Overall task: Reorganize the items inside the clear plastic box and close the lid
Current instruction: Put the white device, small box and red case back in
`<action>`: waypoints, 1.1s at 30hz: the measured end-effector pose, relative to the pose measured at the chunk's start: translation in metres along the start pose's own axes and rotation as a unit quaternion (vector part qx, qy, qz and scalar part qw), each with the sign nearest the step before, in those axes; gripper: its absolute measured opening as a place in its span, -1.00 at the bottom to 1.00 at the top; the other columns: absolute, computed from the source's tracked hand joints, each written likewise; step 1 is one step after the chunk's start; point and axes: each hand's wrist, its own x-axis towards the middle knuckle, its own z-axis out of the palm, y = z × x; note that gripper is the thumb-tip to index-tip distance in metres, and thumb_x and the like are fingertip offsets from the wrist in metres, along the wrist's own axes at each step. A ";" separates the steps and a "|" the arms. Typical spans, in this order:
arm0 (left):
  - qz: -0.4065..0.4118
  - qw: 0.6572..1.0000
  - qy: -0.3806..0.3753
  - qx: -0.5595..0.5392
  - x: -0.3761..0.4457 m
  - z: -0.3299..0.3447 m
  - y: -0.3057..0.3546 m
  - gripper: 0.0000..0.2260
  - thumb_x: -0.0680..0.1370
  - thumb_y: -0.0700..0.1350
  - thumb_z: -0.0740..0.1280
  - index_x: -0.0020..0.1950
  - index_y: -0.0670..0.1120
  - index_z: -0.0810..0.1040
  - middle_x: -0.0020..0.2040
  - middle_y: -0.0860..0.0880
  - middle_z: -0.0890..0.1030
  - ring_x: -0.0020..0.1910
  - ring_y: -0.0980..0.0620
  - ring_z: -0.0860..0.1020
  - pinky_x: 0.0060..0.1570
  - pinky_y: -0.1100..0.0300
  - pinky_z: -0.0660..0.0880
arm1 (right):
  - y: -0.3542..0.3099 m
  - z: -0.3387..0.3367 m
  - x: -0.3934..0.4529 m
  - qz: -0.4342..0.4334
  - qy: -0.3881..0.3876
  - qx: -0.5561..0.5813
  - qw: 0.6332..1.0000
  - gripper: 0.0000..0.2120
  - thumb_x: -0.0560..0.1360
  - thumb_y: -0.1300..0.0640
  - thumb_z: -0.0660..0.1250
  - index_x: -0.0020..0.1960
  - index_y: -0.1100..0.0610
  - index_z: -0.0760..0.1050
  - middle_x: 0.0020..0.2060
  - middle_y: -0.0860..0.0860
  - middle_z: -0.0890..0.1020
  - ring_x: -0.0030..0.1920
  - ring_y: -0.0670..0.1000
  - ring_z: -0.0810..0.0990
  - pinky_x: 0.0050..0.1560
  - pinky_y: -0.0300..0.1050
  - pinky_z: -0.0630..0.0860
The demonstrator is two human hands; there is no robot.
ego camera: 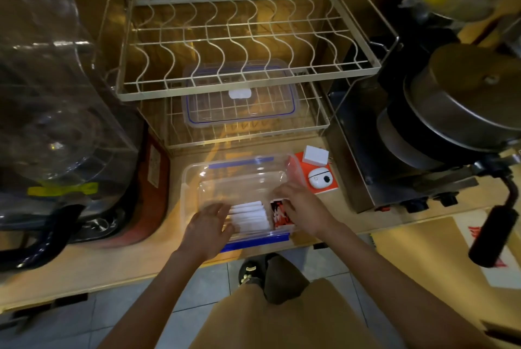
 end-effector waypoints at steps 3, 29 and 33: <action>0.014 0.999 0.027 -0.009 0.003 -0.009 0.013 -0.61 0.54 -0.03 0.20 0.37 -0.03 0.34 0.37 -0.05 0.44 0.34 -0.03 0.38 0.29 0.09 0.33 | 0.014 -0.011 -0.014 0.033 0.136 0.066 0.988 -0.75 0.56 0.14 0.22 0.23 0.06 0.46 0.12 -0.06 0.54 0.12 -0.08 0.50 0.13 -0.15 0.49; 0.005 0.997 0.039 0.071 0.158 -0.020 0.196 -0.46 0.46 0.17 0.29 0.20 -0.25 0.41 0.17 -0.24 0.48 0.19 -0.23 0.41 0.11 0.00 0.39 | 0.063 -0.017 0.011 0.256 0.230 0.216 0.914 -0.47 0.36 0.02 0.45 0.28 0.01 0.38 0.17 -0.03 0.47 0.20 -0.03 0.45 0.14 -0.09 0.51; 0.006 0.994 0.043 0.103 0.163 -0.017 0.196 -0.49 0.45 0.14 0.30 0.16 -0.26 0.44 0.14 -0.22 0.51 0.15 -0.20 0.45 0.08 0.04 0.41 | 0.065 -0.010 0.011 0.253 0.221 0.195 0.921 -0.47 0.37 0.03 0.43 0.29 0.07 0.37 0.19 -0.01 0.47 0.19 0.00 0.48 0.18 -0.03 0.52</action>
